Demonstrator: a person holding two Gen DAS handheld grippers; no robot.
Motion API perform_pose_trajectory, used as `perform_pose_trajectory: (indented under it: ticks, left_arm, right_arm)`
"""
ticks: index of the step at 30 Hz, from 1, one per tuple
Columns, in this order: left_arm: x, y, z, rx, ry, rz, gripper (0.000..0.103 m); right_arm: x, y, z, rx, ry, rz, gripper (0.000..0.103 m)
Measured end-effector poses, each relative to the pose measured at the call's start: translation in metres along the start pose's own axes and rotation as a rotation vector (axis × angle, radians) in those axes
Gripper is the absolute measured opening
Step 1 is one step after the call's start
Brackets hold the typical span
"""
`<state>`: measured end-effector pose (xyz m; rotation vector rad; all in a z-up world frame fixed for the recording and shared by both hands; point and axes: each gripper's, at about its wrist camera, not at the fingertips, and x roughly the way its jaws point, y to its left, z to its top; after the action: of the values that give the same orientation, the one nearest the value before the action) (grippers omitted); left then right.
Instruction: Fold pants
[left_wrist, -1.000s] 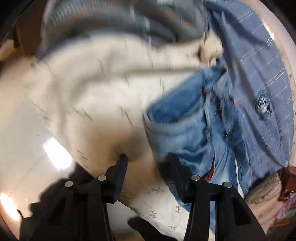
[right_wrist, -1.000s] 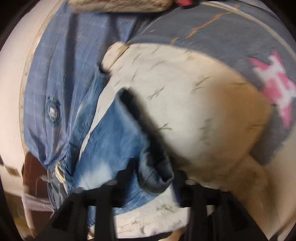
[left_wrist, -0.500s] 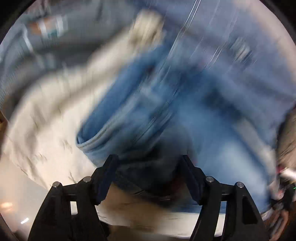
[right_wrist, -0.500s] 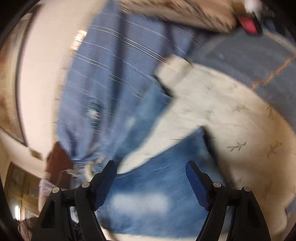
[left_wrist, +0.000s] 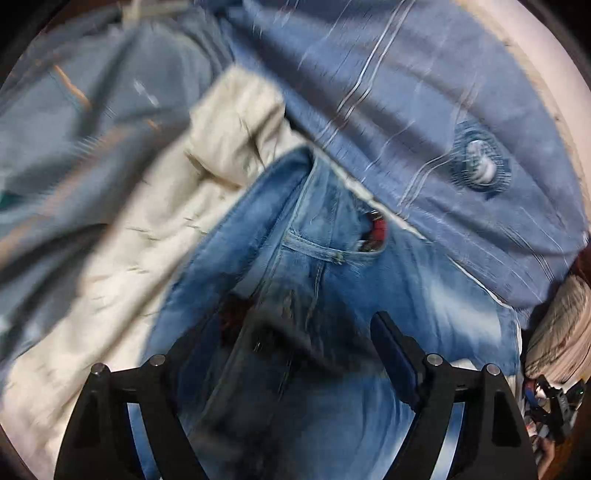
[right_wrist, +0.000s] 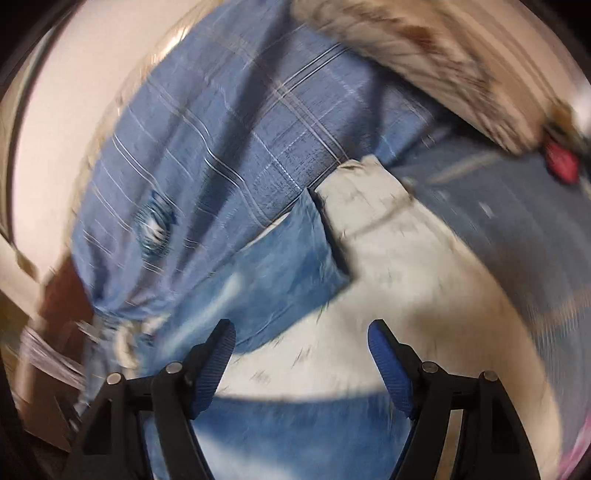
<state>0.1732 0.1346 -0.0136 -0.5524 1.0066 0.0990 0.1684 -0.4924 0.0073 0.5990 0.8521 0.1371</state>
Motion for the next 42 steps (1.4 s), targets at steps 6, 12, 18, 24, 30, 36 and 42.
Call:
perform_pose_trajectory:
  ticks: [6,12,18,24,30,36,42]
  left_arm:
    - [0.046,0.0,0.008,-0.024,0.062,0.055,0.05]
    - [0.026,-0.02,0.018,0.065,-0.022,0.151,0.023]
    - [0.066,-0.023,-0.001,0.14,0.08,0.257,0.039]
    - [0.008,-0.021,0.008,0.092,-0.08,0.101,0.064]
    - [0.011,-0.013,0.047,-0.014,-0.1,-0.04,0.079]
    - [0.041,-0.001,0.088,-0.119,-0.016,-0.082,0.075]
    - [0.08,-0.016,0.111,-0.127,0.038,-0.115,0.05]
  right_arm:
    - [0.069,0.003,0.024,-0.068,0.094,-0.09,0.076]
    - [0.054,0.026,0.022,-0.157,0.086,-0.223,0.008]
    - [0.055,0.004,-0.006,-0.17,0.26,-0.342,0.016]
    - [0.012,-0.005,0.01,-0.077,0.087,-0.156,0.082]
    - [-0.001,0.002,0.053,-0.028,-0.046,-0.031,0.082]
    - [0.048,0.015,0.073,-0.084,0.043,-0.07,0.08]
    - [0.075,0.015,0.084,-0.091,0.067,-0.059,0.076]
